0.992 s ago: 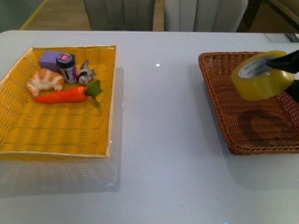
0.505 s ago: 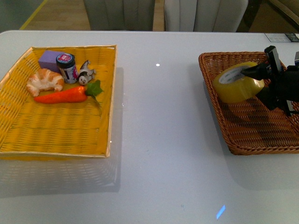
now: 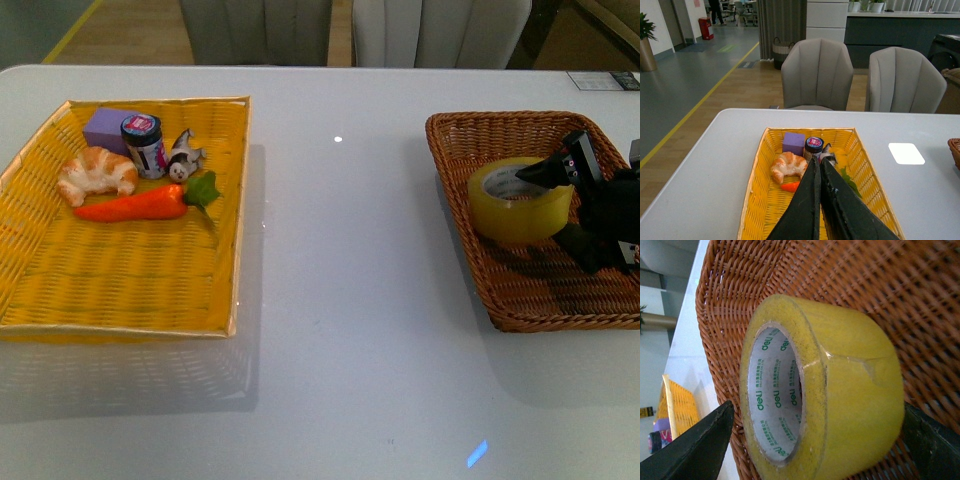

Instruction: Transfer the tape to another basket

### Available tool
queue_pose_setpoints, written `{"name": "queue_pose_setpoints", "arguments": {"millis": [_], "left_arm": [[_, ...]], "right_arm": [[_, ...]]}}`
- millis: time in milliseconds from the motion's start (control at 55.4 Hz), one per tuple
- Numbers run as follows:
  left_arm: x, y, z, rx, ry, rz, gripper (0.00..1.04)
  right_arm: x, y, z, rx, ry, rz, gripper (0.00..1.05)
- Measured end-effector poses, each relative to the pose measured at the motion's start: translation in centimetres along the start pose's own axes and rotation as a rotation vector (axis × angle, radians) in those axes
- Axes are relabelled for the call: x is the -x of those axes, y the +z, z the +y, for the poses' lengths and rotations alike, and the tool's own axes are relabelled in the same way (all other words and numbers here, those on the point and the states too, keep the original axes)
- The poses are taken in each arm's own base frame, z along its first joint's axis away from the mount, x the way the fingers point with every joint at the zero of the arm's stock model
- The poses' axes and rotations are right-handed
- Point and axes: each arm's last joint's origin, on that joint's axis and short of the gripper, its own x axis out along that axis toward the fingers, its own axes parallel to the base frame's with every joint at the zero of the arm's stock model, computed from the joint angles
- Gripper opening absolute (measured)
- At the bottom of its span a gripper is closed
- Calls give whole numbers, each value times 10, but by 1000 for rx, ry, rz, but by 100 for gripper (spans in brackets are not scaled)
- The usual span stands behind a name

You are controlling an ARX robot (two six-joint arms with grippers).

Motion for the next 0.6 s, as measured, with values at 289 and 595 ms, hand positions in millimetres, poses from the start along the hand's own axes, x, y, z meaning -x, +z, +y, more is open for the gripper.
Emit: {"name": "queue_pose_setpoints", "arguments": {"millis": [289,595], "left_arm": [[5,0,0,0,0,0,2],[16,-4,0,0,1,18,2]], "right_arm": [[61,26,11,17,71,-87,96],[188,20,41,142,195,-244,96]]}}
